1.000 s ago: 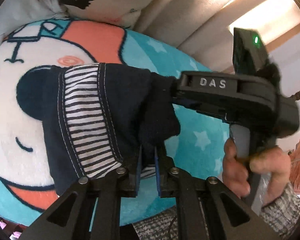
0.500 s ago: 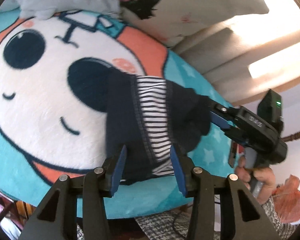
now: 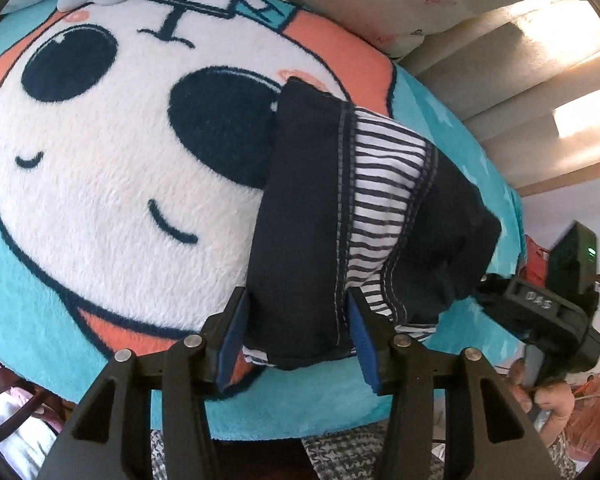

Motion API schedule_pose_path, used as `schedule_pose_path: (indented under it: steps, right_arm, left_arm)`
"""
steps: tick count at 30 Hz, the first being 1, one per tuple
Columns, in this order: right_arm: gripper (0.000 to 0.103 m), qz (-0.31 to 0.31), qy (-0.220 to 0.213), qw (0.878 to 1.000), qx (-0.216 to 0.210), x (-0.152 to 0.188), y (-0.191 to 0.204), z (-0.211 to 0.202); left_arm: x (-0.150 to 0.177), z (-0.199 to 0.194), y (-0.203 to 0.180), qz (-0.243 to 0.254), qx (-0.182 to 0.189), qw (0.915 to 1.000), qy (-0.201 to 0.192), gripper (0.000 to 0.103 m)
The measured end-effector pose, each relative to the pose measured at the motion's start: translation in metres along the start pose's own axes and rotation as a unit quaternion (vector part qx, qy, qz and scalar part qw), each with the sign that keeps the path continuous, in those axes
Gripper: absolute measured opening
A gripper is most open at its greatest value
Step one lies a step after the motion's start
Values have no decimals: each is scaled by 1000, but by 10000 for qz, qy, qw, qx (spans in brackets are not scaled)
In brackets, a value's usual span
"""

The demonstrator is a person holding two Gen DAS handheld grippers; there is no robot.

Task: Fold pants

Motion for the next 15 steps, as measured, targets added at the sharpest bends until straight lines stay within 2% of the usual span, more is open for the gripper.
schedule_pose_path:
  steps: [3,4,6,9,11,13,15]
  right_arm:
    - [23,-218,-699,9972,163,-4,8,-39]
    - [27,-424,-947,9945,157,-6,20,-54]
    - [32,-733,-1147,9907,-10,-8,44,-65]
    - [33,-1256,-950,9871,-290,-3,84,-51]
    - [35,-1347,-695,9879,-334,2,96,-30]
    - [40,-1314,-174,9911,-128,8,93,4]
    - [41,-1169,130,9931,26,12,86,23]
  left_arm:
    - [-1,-6,2,-121,161,9998,-26,48]
    - [0,-11,3,-134,186,9997,-58,48]
    - [-1,-20,2,-147,193,9995,-190,48]
    - [0,-38,2,-76,55,9990,-427,48]
    - [3,-50,2,16,-69,9983,-586,48]
    - [5,-64,5,83,-205,9968,-767,48]
    - [5,-75,7,129,-286,9951,-934,48]
Point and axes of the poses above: each gripper's, at about its wrist camera, not at the fingertips, and z roughly the way its jaws point, y to its left, x to its underside, the point moved 2 cm from there along z, roughly the way its jaws point, and after that the axes turned 7 degrees about -y, right-handed, at the moved point
